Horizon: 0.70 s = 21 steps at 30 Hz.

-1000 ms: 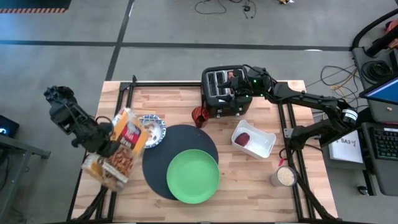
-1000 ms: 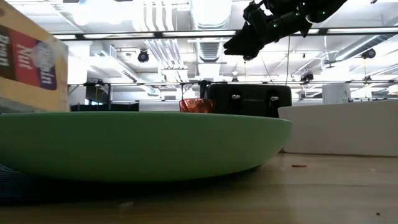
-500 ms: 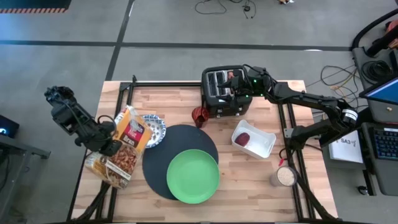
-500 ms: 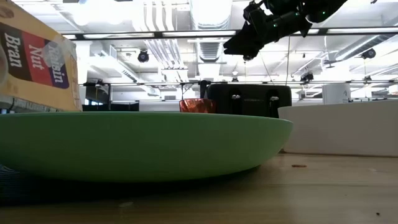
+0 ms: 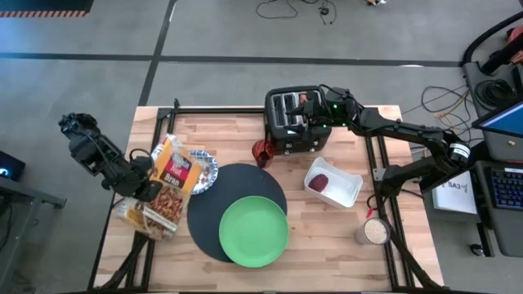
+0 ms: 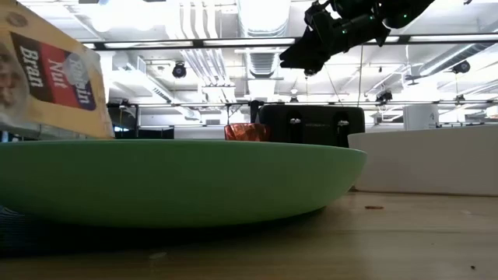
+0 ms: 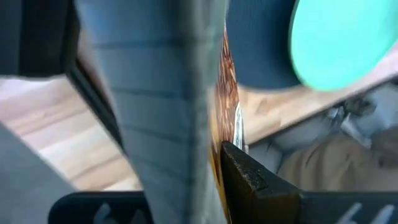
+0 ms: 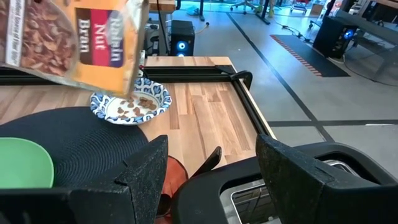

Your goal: Arrange a breakfast setting

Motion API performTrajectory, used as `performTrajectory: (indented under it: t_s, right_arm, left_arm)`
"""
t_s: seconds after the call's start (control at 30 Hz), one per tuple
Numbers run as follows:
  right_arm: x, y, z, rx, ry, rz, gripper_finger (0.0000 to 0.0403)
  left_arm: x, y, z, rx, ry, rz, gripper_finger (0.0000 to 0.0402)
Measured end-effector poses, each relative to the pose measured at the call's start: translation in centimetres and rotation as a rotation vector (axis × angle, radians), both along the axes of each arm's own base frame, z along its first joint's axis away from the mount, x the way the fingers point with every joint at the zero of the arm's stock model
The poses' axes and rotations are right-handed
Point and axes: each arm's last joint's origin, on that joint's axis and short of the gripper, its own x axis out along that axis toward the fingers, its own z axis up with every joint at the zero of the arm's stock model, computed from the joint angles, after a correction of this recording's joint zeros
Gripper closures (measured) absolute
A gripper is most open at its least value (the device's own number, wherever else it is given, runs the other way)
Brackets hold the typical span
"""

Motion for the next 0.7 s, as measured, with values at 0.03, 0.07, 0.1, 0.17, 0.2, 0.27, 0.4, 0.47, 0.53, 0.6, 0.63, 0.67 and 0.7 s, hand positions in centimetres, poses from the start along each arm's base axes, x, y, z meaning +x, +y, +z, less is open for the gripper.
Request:
performTrajectory:
  t_s: [0.03,0.07,0.1,0.17,0.2,0.27,0.4,0.47,0.53,0.6,0.63,0.67,0.7]
  right_arm:
    - [0.0,0.0,0.0,0.0,0.0,0.0,0.017]
    - [0.0,0.0,0.0,0.0,0.0,0.0,0.017]
    - [0.0,0.0,0.0,0.0,0.0,0.0,0.017]
    - [0.0,0.0,0.0,0.0,0.0,0.0,0.017]
    - [0.0,0.0,0.0,0.0,0.0,0.0,0.017]
    - [0.0,0.0,0.0,0.0,0.0,0.0,0.017]
    - [0.0,0.0,0.0,-0.001,0.0,0.0,0.017]
    - [0.0,0.0,0.0,-0.001,0.0,0.0,0.017]
    - [0.0,0.0,0.0,-0.002,0.0,0.0,0.017]
    - [0.0,0.0,0.0,-0.003,0.0,0.001,0.017]
    - [0.0,0.0,0.0,-0.003,0.0,0.001,0.017]
    - [0.0,0.0,0.0,-0.003,0.0,0.001,0.017]
    - [0.0,0.0,0.0,-0.002,0.0,0.0,0.017]
  left_arm:
    - [0.02,-0.11,0.07,-0.014,0.012,-0.015,0.0402]
    - [0.03,-0.17,0.18,-0.023,0.019,-0.019,0.0402]
    - [0.06,-0.21,0.19,-0.022,0.017,-0.017,0.0402]
    - [0.16,-0.14,0.1,0.005,0.0,0.005,0.0402]
    - [0.21,-0.09,0.09,0.021,-0.015,0.005,0.0402]
    - [0.22,-0.11,0.15,0.027,-0.024,-0.017,0.0402]
    - [0.2,-0.12,0.01,0.023,-0.018,-0.013,0.0402]
    - [0.15,-0.14,-0.24,0.016,0.007,-0.012,0.0402]
    - [0.06,-0.29,-0.19,-0.027,0.042,-0.027,0.0402]
    - [0.02,-0.26,-0.02,-0.033,0.038,-0.026,0.0402]
    - [0.08,-0.2,-0.03,-0.011,0.02,-0.013,0.0402]
    - [0.14,-0.14,-0.06,0.008,0.005,-0.001,0.0402]
    - [0.18,-0.12,-0.11,0.016,0.0,0.003,0.0402]
